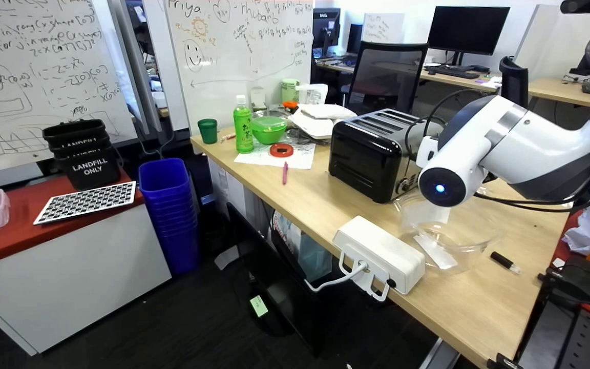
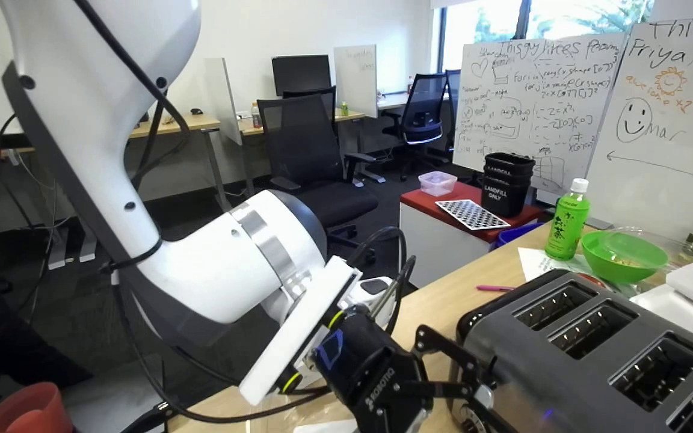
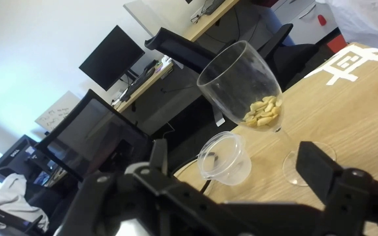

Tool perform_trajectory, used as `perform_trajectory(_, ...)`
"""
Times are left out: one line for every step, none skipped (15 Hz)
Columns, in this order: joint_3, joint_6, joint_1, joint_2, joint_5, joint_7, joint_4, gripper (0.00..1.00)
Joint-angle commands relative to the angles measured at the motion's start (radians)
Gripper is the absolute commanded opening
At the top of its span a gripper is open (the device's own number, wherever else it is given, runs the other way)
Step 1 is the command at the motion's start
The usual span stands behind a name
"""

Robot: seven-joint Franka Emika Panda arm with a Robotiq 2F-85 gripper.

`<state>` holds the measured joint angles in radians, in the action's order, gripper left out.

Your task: Pour the contents in the wine glass into the clear bowl

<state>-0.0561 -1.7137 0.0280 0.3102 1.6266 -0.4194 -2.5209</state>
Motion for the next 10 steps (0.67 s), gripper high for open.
perform_trajectory(0.019,-0.089,-0.044,0.0,0.098,0.123,-0.023,1.0)
perform_trajectory(0.024,-0.114,-0.054,0.006,0.116,0.154,-0.023,1.0)
perform_trajectory(0.028,-0.131,-0.061,0.022,0.121,0.176,-0.013,1.0)
perform_trajectory(0.032,-0.126,-0.064,0.041,0.121,0.198,-0.003,1.0)
perform_trajectory(0.037,-0.119,-0.066,0.056,0.12,0.222,0.005,1.0)
perform_trajectory(0.042,-0.105,-0.07,0.072,0.111,0.244,0.015,1.0)
perform_trajectory(0.048,-0.097,-0.074,0.085,0.109,0.262,0.024,1.0)
perform_trajectory(0.055,-0.099,-0.079,0.093,0.111,0.28,0.031,1.0)
perform_trajectory(0.063,-0.104,-0.086,0.1,0.115,0.297,0.038,1.0)
perform_trajectory(0.069,-0.114,-0.094,0.106,0.118,0.317,0.046,1.0)
